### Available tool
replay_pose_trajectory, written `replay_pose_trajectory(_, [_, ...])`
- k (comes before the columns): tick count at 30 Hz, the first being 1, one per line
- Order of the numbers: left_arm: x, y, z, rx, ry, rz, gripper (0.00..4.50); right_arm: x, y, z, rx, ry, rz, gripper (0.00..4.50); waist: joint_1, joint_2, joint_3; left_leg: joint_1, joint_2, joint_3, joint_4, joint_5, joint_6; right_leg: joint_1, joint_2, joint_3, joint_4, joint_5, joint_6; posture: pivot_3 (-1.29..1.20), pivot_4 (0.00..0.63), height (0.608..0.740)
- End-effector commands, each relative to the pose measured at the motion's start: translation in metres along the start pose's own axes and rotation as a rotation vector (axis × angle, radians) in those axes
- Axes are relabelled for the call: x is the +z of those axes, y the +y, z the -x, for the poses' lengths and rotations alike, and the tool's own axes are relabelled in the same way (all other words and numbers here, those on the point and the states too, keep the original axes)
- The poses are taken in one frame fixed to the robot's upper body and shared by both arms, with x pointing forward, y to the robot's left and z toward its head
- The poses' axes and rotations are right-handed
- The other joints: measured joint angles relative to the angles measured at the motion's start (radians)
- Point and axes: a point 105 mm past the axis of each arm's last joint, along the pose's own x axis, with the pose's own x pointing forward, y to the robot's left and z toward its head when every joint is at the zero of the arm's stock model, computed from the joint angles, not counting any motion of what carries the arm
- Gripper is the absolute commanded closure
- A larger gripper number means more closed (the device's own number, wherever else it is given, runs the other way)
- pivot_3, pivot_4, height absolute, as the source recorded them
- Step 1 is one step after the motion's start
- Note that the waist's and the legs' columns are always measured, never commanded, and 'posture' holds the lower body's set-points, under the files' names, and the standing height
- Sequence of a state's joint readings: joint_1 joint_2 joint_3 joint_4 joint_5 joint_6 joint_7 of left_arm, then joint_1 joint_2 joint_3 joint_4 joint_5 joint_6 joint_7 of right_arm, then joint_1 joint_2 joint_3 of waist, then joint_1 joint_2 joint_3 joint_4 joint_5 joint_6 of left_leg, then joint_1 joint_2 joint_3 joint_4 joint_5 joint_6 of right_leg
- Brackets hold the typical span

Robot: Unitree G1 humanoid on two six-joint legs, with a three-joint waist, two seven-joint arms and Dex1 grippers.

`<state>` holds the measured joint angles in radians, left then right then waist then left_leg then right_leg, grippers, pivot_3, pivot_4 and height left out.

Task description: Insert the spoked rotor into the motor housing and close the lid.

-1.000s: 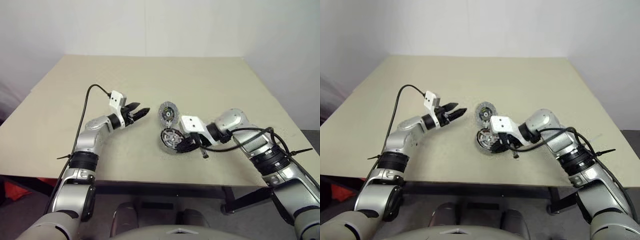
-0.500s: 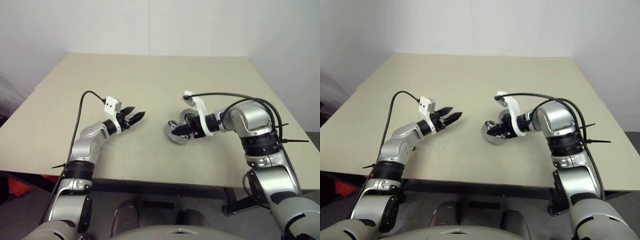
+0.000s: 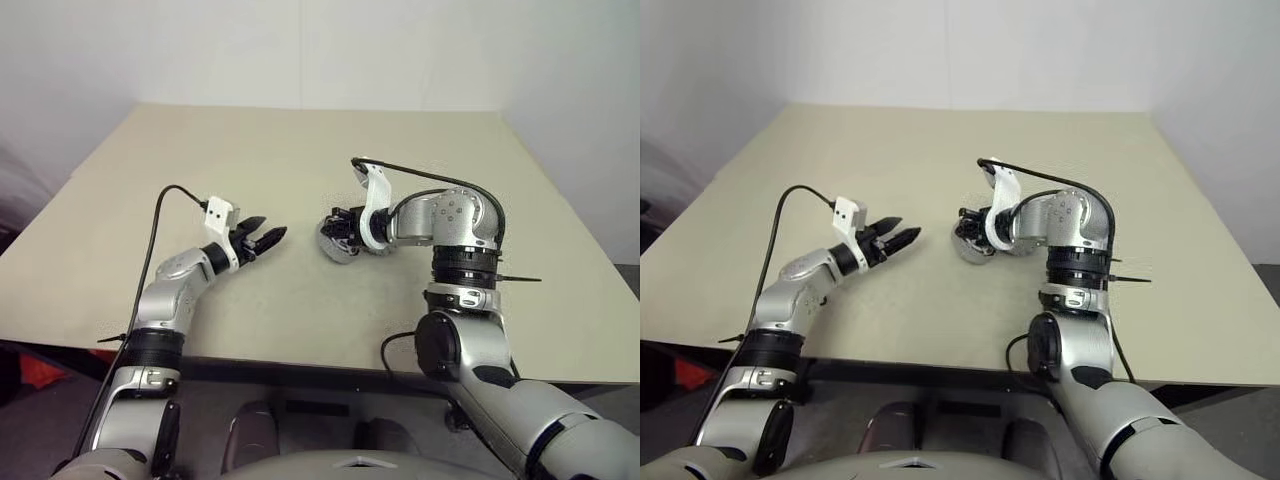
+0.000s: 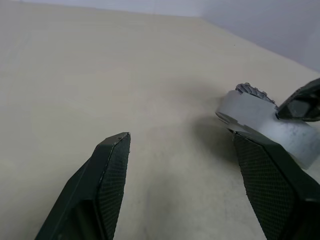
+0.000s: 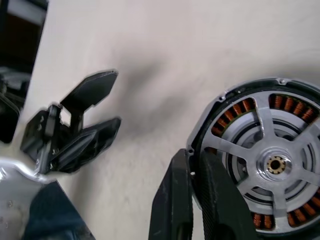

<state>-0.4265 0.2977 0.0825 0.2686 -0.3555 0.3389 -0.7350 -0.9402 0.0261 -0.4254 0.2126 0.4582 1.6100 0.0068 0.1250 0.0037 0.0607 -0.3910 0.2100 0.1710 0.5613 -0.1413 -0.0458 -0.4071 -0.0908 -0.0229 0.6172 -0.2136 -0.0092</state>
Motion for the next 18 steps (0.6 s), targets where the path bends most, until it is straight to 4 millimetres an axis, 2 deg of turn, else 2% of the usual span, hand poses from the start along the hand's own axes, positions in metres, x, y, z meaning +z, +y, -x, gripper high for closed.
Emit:
replay_pose_trajectory(1, [0.015, -0.001, 0.002, 0.000, -0.037, -0.036, 1.03, 0.008, 0.004, 0.005, -0.029, -0.049, -0.002, 4.49, 0.001, 0.000, 0.000, 0.000, 0.000, 0.000, 0.000, 0.000, 0.000, 0.000, 0.000, 0.000, 0.000, -0.001, 0.001, 0.00, 0.000, 0.740])
replay_pose_trajectory(2, [0.015, -0.001, 0.003, 0.001, -0.038, -0.037, 1.03, 0.007, 0.005, 0.004, -0.026, -0.046, -0.003, 4.49, 0.001, 0.000, 0.000, 0.000, 0.000, 0.000, 0.000, 0.000, -0.001, 0.000, 0.000, 0.000, 0.000, -0.003, 0.005, 0.00, 0.000, 0.740])
replay_pose_trajectory(4, [0.016, 0.000, 0.003, 0.006, -0.040, -0.038, 1.03, 0.003, 0.008, 0.002, -0.022, -0.032, 0.021, 3.83, 0.001, 0.000, 0.000, 0.000, -0.001, 0.000, 0.000, 0.001, -0.001, 0.000, 0.000, 0.000, 0.000, -0.004, 0.007, 0.00, 0.000, 0.740])
replay_pose_trajectory(5, [0.016, 0.000, 0.003, 0.008, -0.040, -0.039, 1.03, 0.002, 0.009, 0.002, -0.018, -0.025, 0.033, 3.63, 0.001, 0.000, 0.000, 0.000, -0.001, 0.000, 0.000, 0.001, -0.001, 0.001, 0.000, 0.000, 0.000, -0.004, 0.007, 0.00, 0.000, 0.740])
replay_pose_trajectory(10, [0.016, 0.001, 0.002, 0.011, -0.040, -0.040, 1.03, 0.002, 0.012, 0.002, -0.022, -0.013, 0.071, 1.97, -0.001, 0.000, 0.000, 0.002, 0.000, 0.000, 0.000, 0.002, -0.003, 0.001, 0.000, 0.000, 0.001, -0.003, 0.008, 0.00, 0.000, 0.740])
replay_pose_trajectory(12, [0.015, 0.000, 0.000, 0.009, -0.038, -0.039, 1.03, 0.007, 0.020, 0.006, 0.016, -0.020, 0.093, 1.27, -0.001, 0.000, 0.000, 0.002, 0.000, -0.001, 0.000, 0.002, -0.003, 0.001, 0.000, 0.001, 0.002, -0.003, 0.008, 0.00, 0.000, 0.740])
replay_pose_trajectory(14, [0.014, 0.000, -0.001, 0.004, -0.036, -0.036, 1.03, 0.013, 0.028, 0.010, 0.055, -0.033, 0.118, 1.27, -0.001, 0.000, 0.000, 0.002, 0.000, -0.001, 0.000, 0.002, -0.003, 0.001, 0.000, 0.001, 0.002, -0.002, 0.009, 0.00, 0.000, 0.740])
replay_pose_trajectory(18, [0.014, -0.003, -0.005, -0.018, -0.033, -0.033, 1.03, 0.035, 0.060, 0.033, 0.226, -0.113, 0.202, 1.27, 0.000, 0.000, 0.000, 0.002, 0.000, -0.001, 0.000, 0.002, -0.003, 0.001, 0.000, 0.001, 0.002, -0.002, 0.009, 0.00, 0.000, 0.740])
